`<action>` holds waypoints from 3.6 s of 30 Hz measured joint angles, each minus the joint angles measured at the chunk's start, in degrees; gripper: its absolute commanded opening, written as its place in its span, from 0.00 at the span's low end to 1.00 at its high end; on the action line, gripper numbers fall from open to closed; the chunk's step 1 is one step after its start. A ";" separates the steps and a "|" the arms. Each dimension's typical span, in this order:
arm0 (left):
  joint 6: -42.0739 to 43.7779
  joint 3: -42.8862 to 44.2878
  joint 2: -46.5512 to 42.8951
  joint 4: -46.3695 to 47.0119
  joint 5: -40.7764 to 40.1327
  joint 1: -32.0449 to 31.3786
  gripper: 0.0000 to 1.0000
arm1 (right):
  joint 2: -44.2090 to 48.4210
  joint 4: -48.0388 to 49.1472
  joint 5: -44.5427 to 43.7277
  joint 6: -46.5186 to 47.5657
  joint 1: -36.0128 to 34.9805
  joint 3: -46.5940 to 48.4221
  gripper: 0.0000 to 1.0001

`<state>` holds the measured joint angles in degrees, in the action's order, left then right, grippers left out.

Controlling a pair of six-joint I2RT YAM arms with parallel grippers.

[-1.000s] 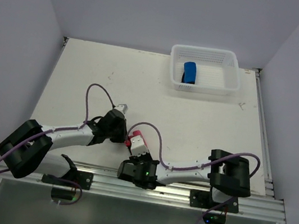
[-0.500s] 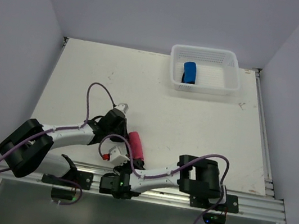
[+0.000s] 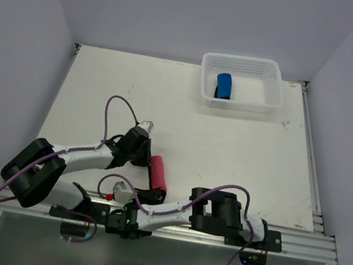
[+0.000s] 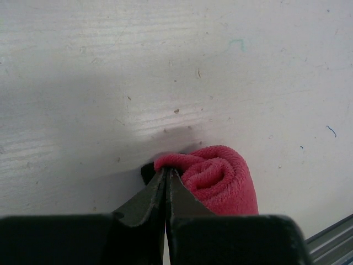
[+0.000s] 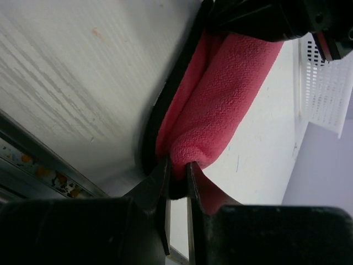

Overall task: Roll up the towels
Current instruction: Roll the towel

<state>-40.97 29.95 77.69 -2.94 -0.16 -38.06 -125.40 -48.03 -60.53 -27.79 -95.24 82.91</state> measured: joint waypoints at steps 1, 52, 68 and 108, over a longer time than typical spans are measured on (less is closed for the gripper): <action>0.13 0.15 0.07 -0.15 0.11 0.04 0.05 | -0.33 -0.24 0.15 0.85 0.00 0.35 0.00; 0.13 4.72 -22.93 -19.65 -6.82 0.66 0.27 | 0.00 1.62 9.51 12.44 4.15 1.66 0.00; 2.12 -4.42 -16.17 1.66 10.08 0.83 0.22 | -1.09 0.04 9.35 12.46 4.24 3.06 0.00; 1.09 -11.80 -8.81 15.65 6.95 0.90 0.12 | 17.90 10.69 23.50 0.37 6.91 -8.81 0.58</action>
<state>-39.88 18.15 68.88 12.71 6.79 -37.17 -107.50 -37.34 -37.04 -27.42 -88.33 74.11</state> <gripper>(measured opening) 0.126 0.576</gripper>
